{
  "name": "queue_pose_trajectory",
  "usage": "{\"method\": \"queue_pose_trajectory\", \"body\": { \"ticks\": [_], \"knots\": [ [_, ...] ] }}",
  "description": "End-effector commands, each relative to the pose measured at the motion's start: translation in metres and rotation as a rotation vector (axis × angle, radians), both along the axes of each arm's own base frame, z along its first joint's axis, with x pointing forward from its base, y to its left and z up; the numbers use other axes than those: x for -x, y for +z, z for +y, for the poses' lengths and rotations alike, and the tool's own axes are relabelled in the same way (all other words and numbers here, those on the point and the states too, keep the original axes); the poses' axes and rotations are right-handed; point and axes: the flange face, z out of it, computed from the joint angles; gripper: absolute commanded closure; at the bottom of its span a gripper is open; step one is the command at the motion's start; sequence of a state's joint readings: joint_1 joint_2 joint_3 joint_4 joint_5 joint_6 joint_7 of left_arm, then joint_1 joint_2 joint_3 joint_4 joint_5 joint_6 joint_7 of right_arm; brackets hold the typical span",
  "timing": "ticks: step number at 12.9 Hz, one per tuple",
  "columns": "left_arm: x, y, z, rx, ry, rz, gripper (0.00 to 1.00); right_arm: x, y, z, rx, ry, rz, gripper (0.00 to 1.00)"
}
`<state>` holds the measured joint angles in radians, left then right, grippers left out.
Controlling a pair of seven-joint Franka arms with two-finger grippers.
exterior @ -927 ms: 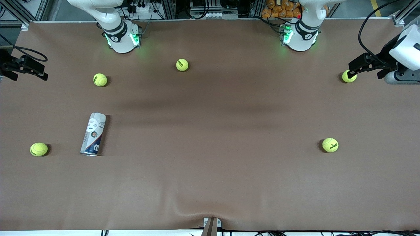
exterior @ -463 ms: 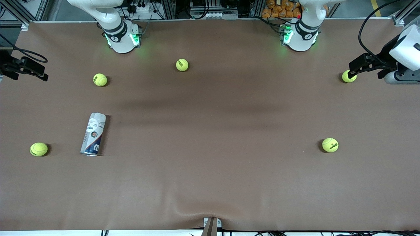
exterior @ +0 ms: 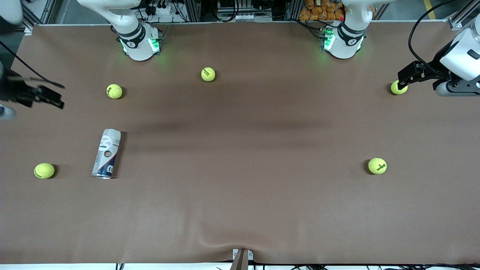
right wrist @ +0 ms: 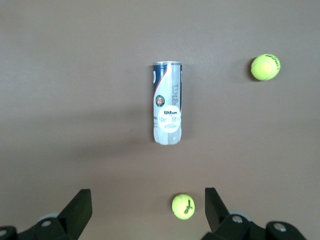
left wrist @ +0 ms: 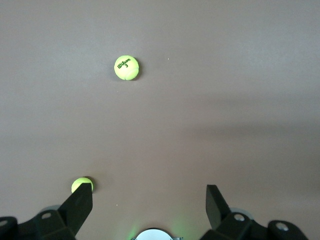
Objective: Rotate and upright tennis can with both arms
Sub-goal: 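Reach the right gripper down over the lying Wilson tennis can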
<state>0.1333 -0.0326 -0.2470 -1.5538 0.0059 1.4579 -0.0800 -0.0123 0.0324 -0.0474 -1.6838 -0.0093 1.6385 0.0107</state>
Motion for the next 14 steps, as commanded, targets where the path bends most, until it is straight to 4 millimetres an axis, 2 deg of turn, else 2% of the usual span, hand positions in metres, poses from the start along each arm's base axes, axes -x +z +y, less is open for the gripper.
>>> {"method": "queue_pose_trajectory", "body": {
  "ticks": [1, 3, 6, 8, 11, 14],
  "knots": [
    [0.001, 0.002, 0.002, -0.021, 0.0, 0.005, 0.0, -0.028, -0.081, -0.014, 0.006, -0.014, 0.03, 0.0],
    [0.001, 0.002, 0.002, -0.021, 0.001, 0.005, 0.0, -0.038, -0.14, -0.021, 0.005, 0.022, 0.014, 0.0],
    [0.001, 0.002, 0.003, -0.017, 0.001, 0.006, 0.0, -0.043, -0.234, -0.044, 0.007, 0.057, -0.024, 0.0],
    [0.001, 0.002, 0.003, -0.017, 0.003, 0.005, 0.0, -0.047, -0.278, -0.049, 0.01, 0.073, -0.034, 0.0],
    [0.001, 0.001, 0.003, -0.012, 0.002, 0.006, 0.0, -0.043, -0.325, -0.051, 0.0, 0.063, 0.012, 0.0],
    [0.001, 0.002, 0.003, -0.01, 0.004, 0.003, 0.0, -0.042, -0.342, -0.048, -0.024, 0.039, 0.009, 0.0]
  ]
}}
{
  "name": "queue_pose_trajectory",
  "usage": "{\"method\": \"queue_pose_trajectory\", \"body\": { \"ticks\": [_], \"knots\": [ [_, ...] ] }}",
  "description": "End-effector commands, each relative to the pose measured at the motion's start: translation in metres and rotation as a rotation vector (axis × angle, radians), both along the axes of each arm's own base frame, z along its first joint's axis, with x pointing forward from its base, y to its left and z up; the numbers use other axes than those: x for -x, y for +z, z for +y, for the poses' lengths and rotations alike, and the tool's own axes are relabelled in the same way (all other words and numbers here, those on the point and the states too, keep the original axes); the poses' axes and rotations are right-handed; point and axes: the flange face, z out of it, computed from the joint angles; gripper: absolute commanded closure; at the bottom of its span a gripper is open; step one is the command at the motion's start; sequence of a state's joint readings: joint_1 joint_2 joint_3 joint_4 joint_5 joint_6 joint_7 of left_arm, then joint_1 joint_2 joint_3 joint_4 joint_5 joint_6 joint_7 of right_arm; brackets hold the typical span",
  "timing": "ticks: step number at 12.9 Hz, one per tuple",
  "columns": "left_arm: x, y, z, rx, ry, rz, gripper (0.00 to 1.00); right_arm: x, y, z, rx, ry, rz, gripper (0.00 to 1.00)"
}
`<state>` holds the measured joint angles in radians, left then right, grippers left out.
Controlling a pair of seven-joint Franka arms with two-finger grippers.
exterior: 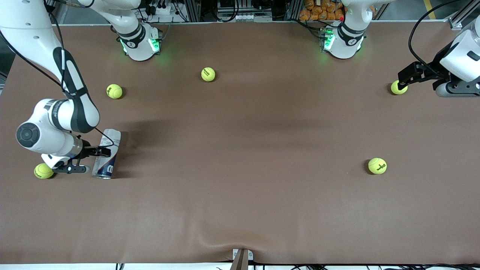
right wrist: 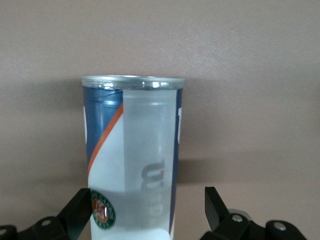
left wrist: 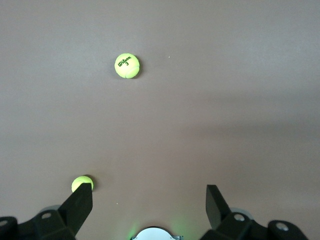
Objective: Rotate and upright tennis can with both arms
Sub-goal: 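Close the right gripper around the can and lift it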
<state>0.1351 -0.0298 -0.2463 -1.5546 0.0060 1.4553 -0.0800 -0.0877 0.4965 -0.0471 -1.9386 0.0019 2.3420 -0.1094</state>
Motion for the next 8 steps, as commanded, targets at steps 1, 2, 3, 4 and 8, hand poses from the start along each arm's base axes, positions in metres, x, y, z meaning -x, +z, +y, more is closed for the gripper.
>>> {"method": "queue_pose_trajectory", "body": {
  "ticks": [1, 2, 3, 4, 8],
  "knots": [
    [0.002, 0.004, 0.001, -0.01, 0.001, -0.003, 0.0, 0.003, -0.006, -0.001, -0.024, -0.009, -0.001, 0.0],
    [0.002, 0.004, 0.001, -0.01, 0.001, -0.001, 0.0, 0.004, -0.01, -0.001, -0.025, -0.009, 0.006, 0.0],
    [0.002, 0.003, 0.001, -0.011, 0.0, 0.0, 0.0, 0.009, -0.02, -0.001, -0.028, -0.012, 0.024, 0.0],
    [0.002, 0.004, 0.001, -0.01, 0.0, -0.001, 0.0, 0.012, -0.024, 0.0, -0.025, -0.01, 0.014, 0.0],
    [0.002, 0.004, 0.0, -0.01, 0.0, -0.003, 0.0, 0.021, -0.044, 0.0, -0.024, -0.008, 0.017, 0.0]
  ]
}}
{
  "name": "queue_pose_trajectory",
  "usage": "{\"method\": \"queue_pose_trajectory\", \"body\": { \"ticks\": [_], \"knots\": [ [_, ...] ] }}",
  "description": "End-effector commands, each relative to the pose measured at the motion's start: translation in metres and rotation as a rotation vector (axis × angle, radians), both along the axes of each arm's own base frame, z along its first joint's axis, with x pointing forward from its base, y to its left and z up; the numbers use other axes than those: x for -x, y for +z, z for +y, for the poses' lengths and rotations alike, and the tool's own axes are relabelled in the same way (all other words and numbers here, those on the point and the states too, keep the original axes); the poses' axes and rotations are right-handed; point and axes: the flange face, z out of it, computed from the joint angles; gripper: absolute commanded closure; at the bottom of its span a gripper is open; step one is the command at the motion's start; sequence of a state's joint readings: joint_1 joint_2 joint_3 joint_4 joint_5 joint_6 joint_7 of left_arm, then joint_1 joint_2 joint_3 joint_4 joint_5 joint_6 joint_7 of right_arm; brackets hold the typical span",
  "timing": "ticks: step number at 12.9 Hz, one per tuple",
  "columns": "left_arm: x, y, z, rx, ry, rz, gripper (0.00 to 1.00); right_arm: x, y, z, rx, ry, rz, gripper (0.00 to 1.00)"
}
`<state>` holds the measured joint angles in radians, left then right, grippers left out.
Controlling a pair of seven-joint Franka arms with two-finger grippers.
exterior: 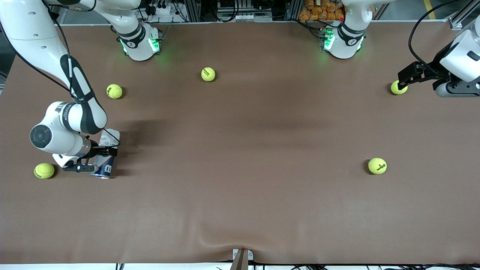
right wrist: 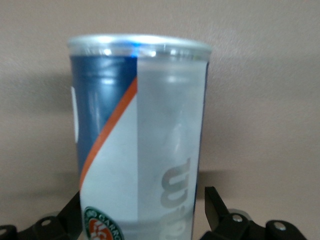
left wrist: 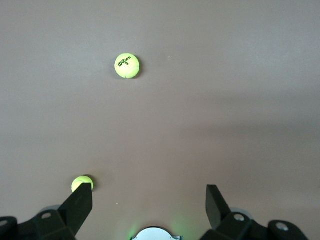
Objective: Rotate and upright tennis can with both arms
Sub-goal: 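Close the right gripper around the can and lift it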
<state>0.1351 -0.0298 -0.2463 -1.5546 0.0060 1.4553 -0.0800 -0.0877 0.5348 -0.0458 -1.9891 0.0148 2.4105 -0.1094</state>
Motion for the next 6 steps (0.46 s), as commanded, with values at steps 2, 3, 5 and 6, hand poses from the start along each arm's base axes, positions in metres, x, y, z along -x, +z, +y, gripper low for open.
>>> {"method": "queue_pose_trajectory", "body": {
  "ticks": [2, 3, 5, 6],
  "knots": [
    [0.0019, 0.0037, 0.0013, -0.01, 0.0, -0.001, 0.0, 0.0053, -0.0108, -0.0013, -0.015, 0.002, 0.001, 0.0],
    [0.0019, 0.0037, 0.0013, -0.01, 0.0, -0.001, 0.0, 0.0055, -0.0109, -0.0013, -0.015, 0.0, 0.003, 0.06],
    [0.0019, 0.0037, 0.0013, -0.01, 0.0, -0.001, 0.0, 0.0052, -0.0104, -0.0022, -0.015, -0.001, 0.003, 0.26],
    [0.0019, 0.0037, 0.0013, -0.01, 0.0, -0.001, 0.0, 0.005, -0.0097, -0.0013, -0.015, 0.0, 0.003, 0.26]
  ]
}}
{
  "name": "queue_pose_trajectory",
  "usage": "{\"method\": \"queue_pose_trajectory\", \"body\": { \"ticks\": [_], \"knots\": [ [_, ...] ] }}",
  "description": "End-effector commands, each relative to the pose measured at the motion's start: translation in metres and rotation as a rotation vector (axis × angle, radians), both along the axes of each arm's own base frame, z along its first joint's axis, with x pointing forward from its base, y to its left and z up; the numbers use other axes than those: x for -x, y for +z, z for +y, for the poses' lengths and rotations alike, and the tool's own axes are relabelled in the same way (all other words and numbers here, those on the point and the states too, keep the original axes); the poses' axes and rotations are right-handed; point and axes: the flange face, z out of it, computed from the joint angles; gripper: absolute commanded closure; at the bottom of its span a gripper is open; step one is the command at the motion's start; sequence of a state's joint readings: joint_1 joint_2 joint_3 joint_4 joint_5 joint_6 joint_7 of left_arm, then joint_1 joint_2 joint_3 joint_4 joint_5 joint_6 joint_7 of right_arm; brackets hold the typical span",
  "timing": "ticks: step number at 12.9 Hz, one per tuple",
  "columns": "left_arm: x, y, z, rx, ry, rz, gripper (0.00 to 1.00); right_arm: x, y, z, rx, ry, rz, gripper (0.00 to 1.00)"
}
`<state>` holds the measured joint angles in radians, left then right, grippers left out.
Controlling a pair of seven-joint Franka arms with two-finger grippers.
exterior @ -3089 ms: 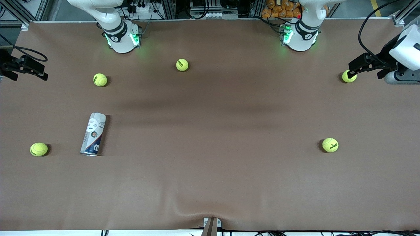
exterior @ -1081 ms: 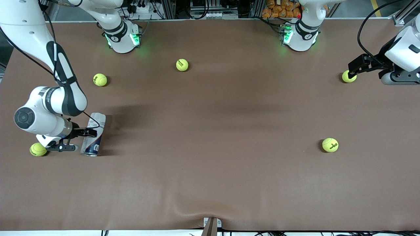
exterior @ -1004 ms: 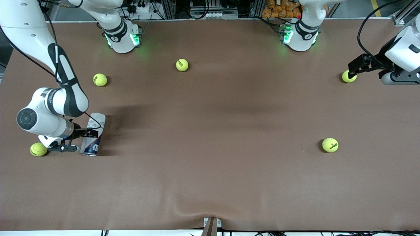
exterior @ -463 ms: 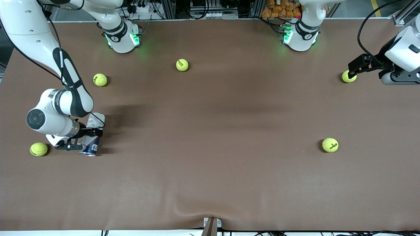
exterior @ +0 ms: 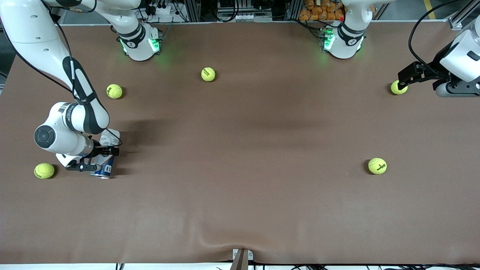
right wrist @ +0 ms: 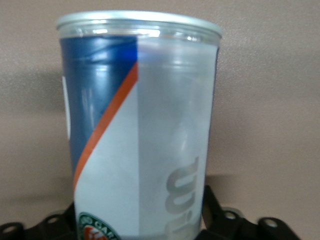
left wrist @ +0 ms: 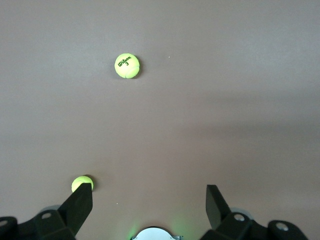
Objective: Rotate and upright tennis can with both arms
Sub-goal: 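Close the right gripper around the can and lift it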
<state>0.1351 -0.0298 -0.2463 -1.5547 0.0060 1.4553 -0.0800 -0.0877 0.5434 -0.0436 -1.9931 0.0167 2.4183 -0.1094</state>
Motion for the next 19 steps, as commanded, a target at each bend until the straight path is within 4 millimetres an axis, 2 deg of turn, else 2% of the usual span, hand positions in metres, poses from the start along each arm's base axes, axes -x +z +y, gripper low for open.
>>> {"method": "queue_pose_trajectory", "body": {
  "ticks": [1, 5, 9, 12, 14, 16, 18, 19],
  "knots": [
    [0.002, 0.004, 0.001, -0.01, 0.0, -0.001, 0.0, 0.003, -0.002, -0.003, -0.013, 0.0, 0.0, 0.26],
    [0.001, 0.004, 0.001, -0.01, 0.0, -0.003, 0.0, -0.003, 0.012, -0.002, -0.015, 0.047, -0.023, 0.25],
    [0.001, 0.003, 0.002, -0.01, 0.001, -0.001, 0.0, -0.016, 0.051, -0.005, -0.012, 0.14, -0.093, 0.22],
    [0.001, 0.003, 0.002, -0.011, 0.001, -0.003, 0.0, -0.023, 0.091, 0.001, -0.005, 0.241, -0.159, 0.22],
    [0.001, 0.003, 0.001, -0.01, -0.001, -0.003, 0.0, -0.03, 0.111, 0.014, -0.003, 0.316, -0.194, 0.22],
    [0.0, 0.001, 0.002, -0.011, 0.004, -0.002, 0.0, -0.041, 0.129, 0.038, -0.009, 0.471, -0.233, 0.23],
    [-0.002, -0.001, 0.002, -0.008, 0.004, 0.0, 0.0, -0.056, 0.144, 0.086, -0.034, 0.614, -0.28, 0.23],
    [-0.002, 0.0, 0.001, -0.01, 0.002, -0.002, 0.0, -0.058, 0.145, 0.117, -0.049, 0.685, -0.288, 0.23]
  ]
}}
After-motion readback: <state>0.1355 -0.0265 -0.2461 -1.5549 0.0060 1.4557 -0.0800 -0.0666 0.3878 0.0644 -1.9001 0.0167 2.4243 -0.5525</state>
